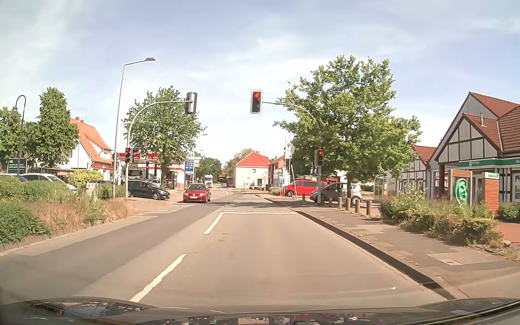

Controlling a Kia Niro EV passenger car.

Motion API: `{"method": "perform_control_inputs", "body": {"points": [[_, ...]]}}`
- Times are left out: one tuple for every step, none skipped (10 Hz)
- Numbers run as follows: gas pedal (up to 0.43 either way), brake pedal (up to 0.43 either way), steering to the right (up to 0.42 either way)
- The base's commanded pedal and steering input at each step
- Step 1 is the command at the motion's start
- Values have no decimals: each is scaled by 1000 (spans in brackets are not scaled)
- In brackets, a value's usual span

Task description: Follow the waypoints while adhering to traffic rules and regulations

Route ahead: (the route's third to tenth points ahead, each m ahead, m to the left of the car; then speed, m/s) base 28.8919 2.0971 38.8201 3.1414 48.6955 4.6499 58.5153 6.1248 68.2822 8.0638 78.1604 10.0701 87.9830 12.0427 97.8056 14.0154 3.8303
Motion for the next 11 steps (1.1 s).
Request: {"method": "perform_control_inputs", "body": {"points": [[0,0,-13],[0,0,-13],[0,0,-13],[0,0,-13],[0,0,-13],[0,0,-13],[0,0,-14],[0,0,-14],[0,0,-14],[0,0,-15],[0,0,-15]]}}
